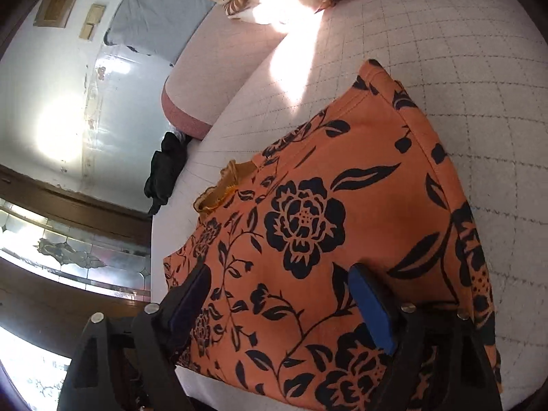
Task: Fold small clothes
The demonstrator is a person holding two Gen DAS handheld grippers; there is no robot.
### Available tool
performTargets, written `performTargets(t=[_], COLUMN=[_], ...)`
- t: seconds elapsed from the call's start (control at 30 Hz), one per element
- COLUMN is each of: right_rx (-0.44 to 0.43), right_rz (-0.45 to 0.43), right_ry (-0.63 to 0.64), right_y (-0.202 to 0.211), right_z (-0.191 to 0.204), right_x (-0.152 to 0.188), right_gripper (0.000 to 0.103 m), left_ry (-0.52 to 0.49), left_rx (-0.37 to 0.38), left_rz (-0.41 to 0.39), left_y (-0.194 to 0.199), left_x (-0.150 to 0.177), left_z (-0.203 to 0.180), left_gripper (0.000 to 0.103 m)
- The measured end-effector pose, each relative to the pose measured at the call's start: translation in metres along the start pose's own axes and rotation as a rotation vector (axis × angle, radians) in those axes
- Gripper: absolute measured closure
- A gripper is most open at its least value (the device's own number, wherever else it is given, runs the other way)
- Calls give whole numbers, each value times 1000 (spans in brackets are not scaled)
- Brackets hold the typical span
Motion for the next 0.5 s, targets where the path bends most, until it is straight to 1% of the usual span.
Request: performTargets(t=[0.07,0.1,0.13,0.17,0.2,0.23,0.27,0.3,0.33,0.37,0.4,0.43,0.47,0.5], right_rx=[-41,-42,-21,22,81,106,75,67,69,65,66,77,96,121], right_rz=[-6,-12,-17,-12,6,23,3,-13,-21,-32,-38,-37,-31,-20], right_ry=[67,107,136,132,84,25,-2,-5,12,50,87,110,119,97], right_y=[10,12,11,6,0,-4,1,4,8,12,13,13,12,6], right_z=[24,33,34,26,8,-7,-11,-6,1,9,15,16,10,-4], right_x=[2,1,1,-1,1,3,1,-1,-4,-7,-11,-14,-17,-20], right_gripper=[18,17,16,16,16,17,17,17,17,17,16,16,16,16], left_ry=[44,44,34,25,24,34,52,75,100,117,120,115,116,128], left_rx=[65,69,55,27,11,-10,-17,0,22,26,11,-11,-21,-25], left_rz=[-62,-86,-94,-67,-23,22,15,-3,-26,-53,-66,-46,2,57], left_y=[18,23,21,11,0,-10,-10,-3,6,13,15,9,-1,-13], left_x=[-6,-7,-7,-3,2,8,6,2,-2,-5,-6,-1,5,13], left_z=[0,1,4,7,11,17,21,24,27,31,35,39,41,43], left_gripper=[20,19,18,17,17,17,17,17,17,17,17,17,17,17])
Point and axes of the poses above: each gripper's, at about its wrist camera, not at the fingertips, and y roughly against the way its jaws point, z to its left, x to its underside, the point moved 10 cm from there along -y, roughly the way its jaws point, and after that the axes turned 10 degrees about -x, right-handed, at the moved point
